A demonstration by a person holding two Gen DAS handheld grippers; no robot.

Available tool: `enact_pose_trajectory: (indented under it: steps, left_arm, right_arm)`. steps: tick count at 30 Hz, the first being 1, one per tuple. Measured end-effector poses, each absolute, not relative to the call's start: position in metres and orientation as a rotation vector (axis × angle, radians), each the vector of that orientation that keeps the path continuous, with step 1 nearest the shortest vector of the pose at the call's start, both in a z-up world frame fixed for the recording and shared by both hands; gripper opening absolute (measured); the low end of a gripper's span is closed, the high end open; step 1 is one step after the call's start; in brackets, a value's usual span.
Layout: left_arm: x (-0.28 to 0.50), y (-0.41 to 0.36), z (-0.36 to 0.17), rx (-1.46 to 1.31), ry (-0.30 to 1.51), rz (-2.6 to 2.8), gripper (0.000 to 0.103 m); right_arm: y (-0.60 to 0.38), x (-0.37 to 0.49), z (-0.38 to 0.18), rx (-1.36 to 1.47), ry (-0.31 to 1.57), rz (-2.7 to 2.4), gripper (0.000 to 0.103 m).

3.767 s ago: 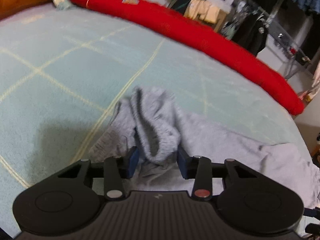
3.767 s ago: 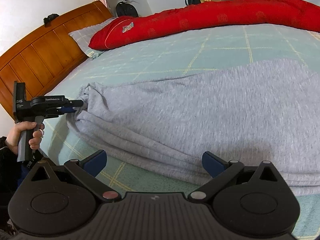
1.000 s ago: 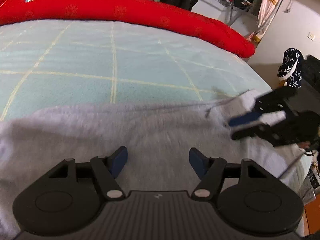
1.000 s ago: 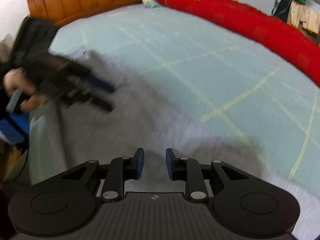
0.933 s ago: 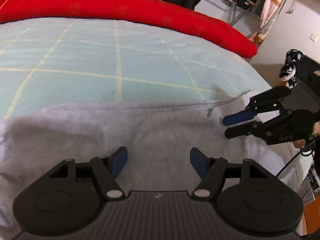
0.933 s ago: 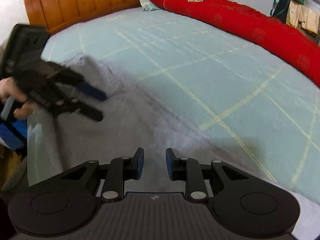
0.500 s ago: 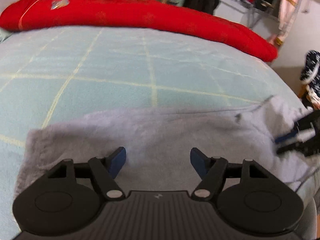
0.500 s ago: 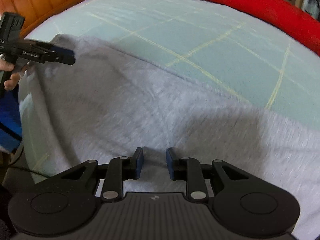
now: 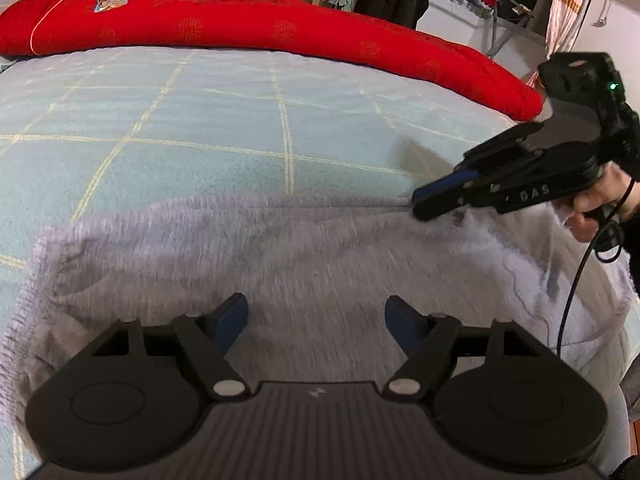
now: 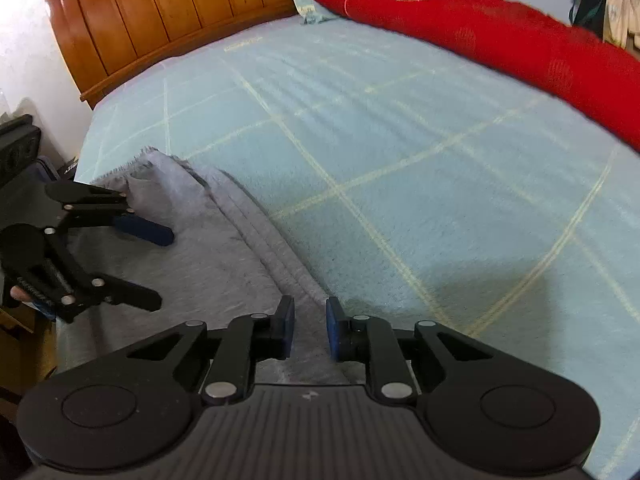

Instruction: Fold clothes

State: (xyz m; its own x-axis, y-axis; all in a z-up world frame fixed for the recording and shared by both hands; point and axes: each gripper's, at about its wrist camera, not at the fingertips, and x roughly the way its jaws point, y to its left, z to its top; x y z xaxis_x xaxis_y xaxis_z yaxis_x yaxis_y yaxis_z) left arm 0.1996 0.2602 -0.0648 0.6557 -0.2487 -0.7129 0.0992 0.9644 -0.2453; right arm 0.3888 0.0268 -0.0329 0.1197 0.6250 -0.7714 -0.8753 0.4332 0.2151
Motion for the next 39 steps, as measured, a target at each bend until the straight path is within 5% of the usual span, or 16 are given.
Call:
enact_pose_trajectory:
  steps: [10, 21, 33, 36, 39]
  left_arm:
    - [0.197, 0.260, -0.068, -0.191, 0.814, -0.216, 0.078]
    - [0.196, 0.258, -0.069, -0.189, 0.813, -0.225, 0.081]
    - [0.193, 0.256, -0.066, -0.174, 0.808, -0.242, 0.082]
    - [0.188, 0.255, -0.061, -0.166, 0.808, -0.243, 0.082]
    - [0.180, 0.254, -0.056, -0.163, 0.805, -0.239, 0.082]
  right_arm:
    - [0.031, 0.341, -0.039, -0.529, 0.886, 1.180, 0.022]
    - [0.030, 0.388, -0.029, -0.226, 0.881, 1.222, 0.024]
    - [0.051, 0.351, -0.052, -0.557, 0.811, 1.209, 0.026]
    - [0.054, 0.350, -0.051, -0.550, 0.830, 1.206, 0.006]
    - [0.055, 0.344, -0.045, -0.568, 0.800, 1.188, 0.004]
